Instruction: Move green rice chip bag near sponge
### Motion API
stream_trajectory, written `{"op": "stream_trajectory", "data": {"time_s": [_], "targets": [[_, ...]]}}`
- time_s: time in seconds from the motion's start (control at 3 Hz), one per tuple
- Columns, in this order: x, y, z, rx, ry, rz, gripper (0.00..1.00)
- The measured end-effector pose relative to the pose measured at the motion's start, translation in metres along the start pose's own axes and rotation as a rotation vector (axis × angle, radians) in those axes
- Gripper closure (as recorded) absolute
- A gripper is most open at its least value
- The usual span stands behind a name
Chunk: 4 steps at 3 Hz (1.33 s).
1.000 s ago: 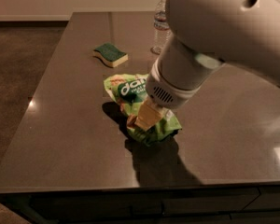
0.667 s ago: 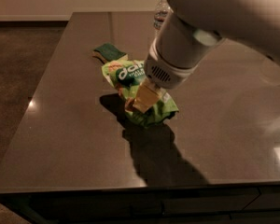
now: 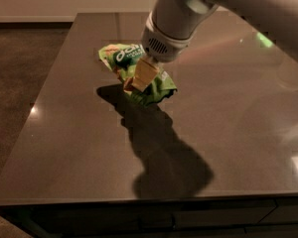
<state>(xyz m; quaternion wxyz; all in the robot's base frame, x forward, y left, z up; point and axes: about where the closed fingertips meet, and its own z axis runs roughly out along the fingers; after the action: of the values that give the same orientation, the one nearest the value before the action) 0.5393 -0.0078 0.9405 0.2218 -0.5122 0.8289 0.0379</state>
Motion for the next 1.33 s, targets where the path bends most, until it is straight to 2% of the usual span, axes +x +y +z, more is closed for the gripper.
{"op": "stream_trajectory", "data": {"time_s": [0.33, 0.67, 1.33], "targets": [[-0.014, -0.015, 0.018, -0.006, 0.000, -0.019, 1.00], [-0.026, -0.020, 0.037, -0.012, 0.000, -0.040, 0.84], [-0.033, -0.026, 0.060, -0.009, 0.015, -0.059, 0.37]]}}
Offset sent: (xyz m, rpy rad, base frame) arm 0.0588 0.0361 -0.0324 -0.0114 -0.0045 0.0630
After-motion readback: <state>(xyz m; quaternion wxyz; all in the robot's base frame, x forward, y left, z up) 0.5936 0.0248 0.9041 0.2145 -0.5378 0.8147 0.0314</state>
